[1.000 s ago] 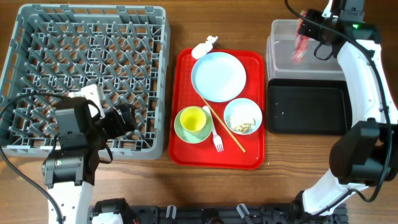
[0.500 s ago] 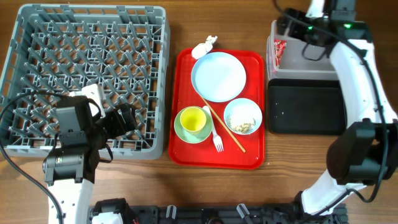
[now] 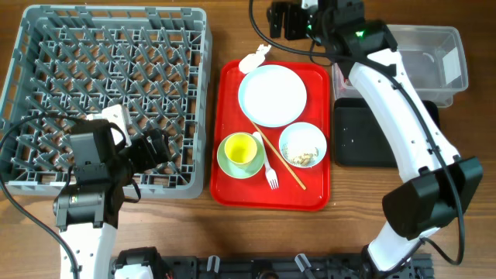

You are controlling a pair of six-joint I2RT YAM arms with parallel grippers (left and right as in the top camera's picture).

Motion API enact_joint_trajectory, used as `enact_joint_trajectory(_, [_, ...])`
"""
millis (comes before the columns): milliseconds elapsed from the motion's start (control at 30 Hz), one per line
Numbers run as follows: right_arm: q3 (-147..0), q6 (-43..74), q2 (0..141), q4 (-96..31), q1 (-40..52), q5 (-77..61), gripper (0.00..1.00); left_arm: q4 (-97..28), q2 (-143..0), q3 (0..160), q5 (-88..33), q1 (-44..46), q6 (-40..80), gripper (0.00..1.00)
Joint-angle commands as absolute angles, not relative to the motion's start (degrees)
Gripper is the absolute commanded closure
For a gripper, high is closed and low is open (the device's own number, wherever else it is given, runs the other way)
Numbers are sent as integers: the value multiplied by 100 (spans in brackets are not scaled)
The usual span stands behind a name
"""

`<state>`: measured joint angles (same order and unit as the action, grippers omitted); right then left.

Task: Sort waste into correct bins and load items into the dishwasher rack
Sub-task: 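Move the right gripper to the white tissue on the tray and grasp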

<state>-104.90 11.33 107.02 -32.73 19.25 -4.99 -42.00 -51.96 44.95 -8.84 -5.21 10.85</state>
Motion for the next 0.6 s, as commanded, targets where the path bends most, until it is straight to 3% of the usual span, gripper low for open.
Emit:
enact_joint_trajectory(0, [-10584,1253,10940,-2980,2088,-285,0,-4185,-5214,4604,-952,-499,1116,0])
enact_joint_trajectory(567, [-10584,2270,12921,-2554,2202,-250,1,-4185,-5214,4604,-952,-499,1116,0])
